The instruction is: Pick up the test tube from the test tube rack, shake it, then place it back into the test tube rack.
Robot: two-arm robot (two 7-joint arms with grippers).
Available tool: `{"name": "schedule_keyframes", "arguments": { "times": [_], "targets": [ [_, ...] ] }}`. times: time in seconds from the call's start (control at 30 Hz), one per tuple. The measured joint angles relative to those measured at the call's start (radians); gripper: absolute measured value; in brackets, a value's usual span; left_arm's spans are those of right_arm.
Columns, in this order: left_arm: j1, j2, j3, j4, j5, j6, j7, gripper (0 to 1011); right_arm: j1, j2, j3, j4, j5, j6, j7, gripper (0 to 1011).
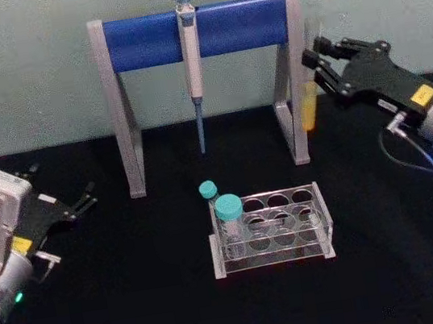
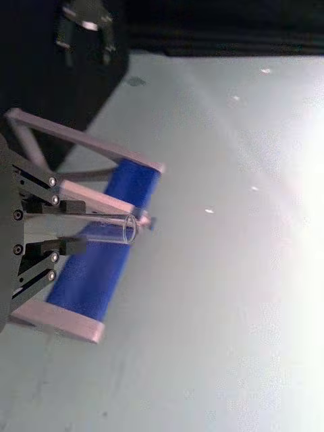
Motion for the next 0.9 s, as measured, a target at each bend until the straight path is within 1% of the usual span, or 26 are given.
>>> {"name": "schedule_keyframes", "arguments": {
  "times": [0.03,0.07,0.1,0.13,0.17,0.23,0.3,0.33,0.37,0.43,0.53,0.57,0.63,0.67,0.73,0.77,0.8,0.9],
  "targets": [
    [0.0,0.0,0.0,0.0,0.0,0.0,0.0,1002,0.006,-0.022,0.002,0.009,0.0,-0.006,-0.009,226],
    [0.0,0.0,0.0,0.0,0.0,0.0,0.0,1001,0.009,-0.032,0.003,0.014,0.002,-0.008,-0.01,226],
    [0.0,0.0,0.0,0.0,0.0,0.0,0.0,1002,0.015,-0.05,0.006,0.023,0.013,-0.008,-0.009,226],
    [0.0,0.0,0.0,0.0,0.0,0.0,0.0,1001,0.015,-0.05,0.006,0.023,0.013,-0.008,-0.009,226],
    [0.0,0.0,0.0,0.0,0.0,0.0,0.0,1001,0.021,-0.066,0.008,0.032,0.029,-0.006,-0.002,226],
    [0.0,0.0,0.0,0.0,0.0,0.0,0.0,1001,0.026,-0.08,0.01,0.04,0.048,0.0,0.014,226],
    [0.0,0.0,0.0,0.0,0.0,0.0,0.0,1001,0.033,-0.095,0.012,0.05,0.083,0.011,0.044,226],
    [0.0,0.0,0.0,0.0,0.0,0.0,0.0,1001,0.037,-0.101,0.012,0.057,0.109,0.019,0.069,226],
    [0.0,0.0,0.0,0.0,0.0,0.0,0.0,1001,0.037,-0.101,0.012,0.057,0.109,0.019,0.069,226],
    [0.0,0.0,0.0,0.0,0.0,0.0,0.0,1001,0.044,-0.103,0.007,0.066,0.161,0.038,0.122,226],
    [0.0,0.0,0.0,0.0,0.0,0.0,0.0,1001,0.048,-0.095,0.0,0.069,0.198,0.054,0.162,226],
    [0.0,0.0,0.0,0.0,0.0,0.0,0.0,1001,0.051,-0.085,-0.006,0.071,0.218,0.066,0.19,226],
    [0.0,0.0,0.0,0.0,0.0,0.0,0.0,1001,0.053,-0.072,-0.013,0.071,0.23,0.077,0.212,226],
    [0.0,0.0,0.0,0.0,0.0,0.0,0.0,1001,0.054,-0.058,-0.02,0.07,0.235,0.086,0.228,226],
    [0.0,0.0,0.0,0.0,0.0,0.0,0.0,1001,0.055,-0.04,-0.029,0.067,0.234,0.091,0.24,226],
    [0.0,0.0,0.0,0.0,0.0,0.0,0.0,1001,0.054,-0.023,-0.035,0.062,0.229,0.092,0.247,226],
    [0.0,0.0,0.0,0.0,0.0,0.0,0.0,1001,0.053,-0.014,-0.039,0.059,0.223,0.091,0.249,226],
    [0.0,0.0,0.0,0.0,0.0,0.0,0.0,1001,0.044,0.013,-0.048,0.049,0.194,0.073,0.246,226]
  ]
}}
